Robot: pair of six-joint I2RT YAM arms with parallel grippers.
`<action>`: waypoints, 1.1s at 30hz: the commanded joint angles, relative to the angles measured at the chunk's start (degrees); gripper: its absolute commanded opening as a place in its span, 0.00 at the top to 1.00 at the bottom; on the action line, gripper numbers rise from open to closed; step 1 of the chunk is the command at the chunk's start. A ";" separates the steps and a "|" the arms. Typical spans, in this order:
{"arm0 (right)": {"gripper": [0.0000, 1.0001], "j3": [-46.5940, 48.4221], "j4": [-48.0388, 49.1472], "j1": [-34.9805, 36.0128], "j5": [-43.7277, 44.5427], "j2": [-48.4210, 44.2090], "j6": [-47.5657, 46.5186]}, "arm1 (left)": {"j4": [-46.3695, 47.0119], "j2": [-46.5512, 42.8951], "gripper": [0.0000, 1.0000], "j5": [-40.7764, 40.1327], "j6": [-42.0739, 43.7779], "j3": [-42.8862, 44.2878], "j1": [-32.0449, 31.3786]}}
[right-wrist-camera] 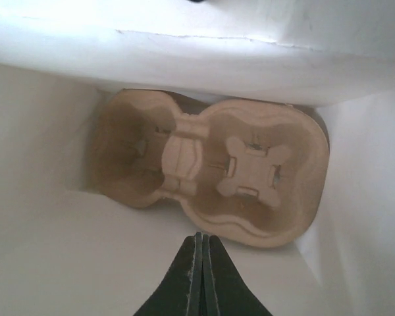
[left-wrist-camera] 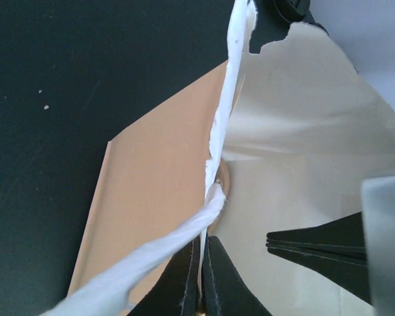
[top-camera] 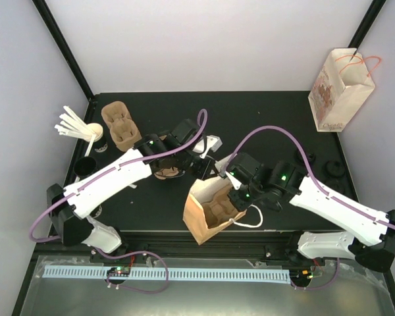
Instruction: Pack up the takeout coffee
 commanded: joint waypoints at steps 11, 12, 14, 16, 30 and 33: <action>0.99 5.84 -2.43 6.81 -3.95 7.43 -10.11 | 2.98 -3.04 0.98 0.00 9.37 -2.25 1.92; 0.99 5.92 -1.97 7.51 -3.68 7.99 -11.60 | 2.91 -2.93 0.98 0.07 10.57 -2.30 1.92; 0.98 5.86 -0.71 8.72 -2.41 8.95 -16.05 | 2.77 -2.60 0.98 0.69 12.88 -2.38 1.92; 0.98 5.97 -0.01 9.02 -3.35 9.80 -20.99 | 2.35 -2.33 0.98 0.69 14.59 -2.20 1.98; 0.99 11.22 -4.22 9.07 -4.65 12.76 -50.19 | 2.95 -2.23 0.98 7.42 19.85 -2.80 2.09; 0.99 8.36 -3.91 9.02 -4.39 12.29 -53.66 | 2.66 -2.25 0.99 10.55 21.32 -2.44 2.17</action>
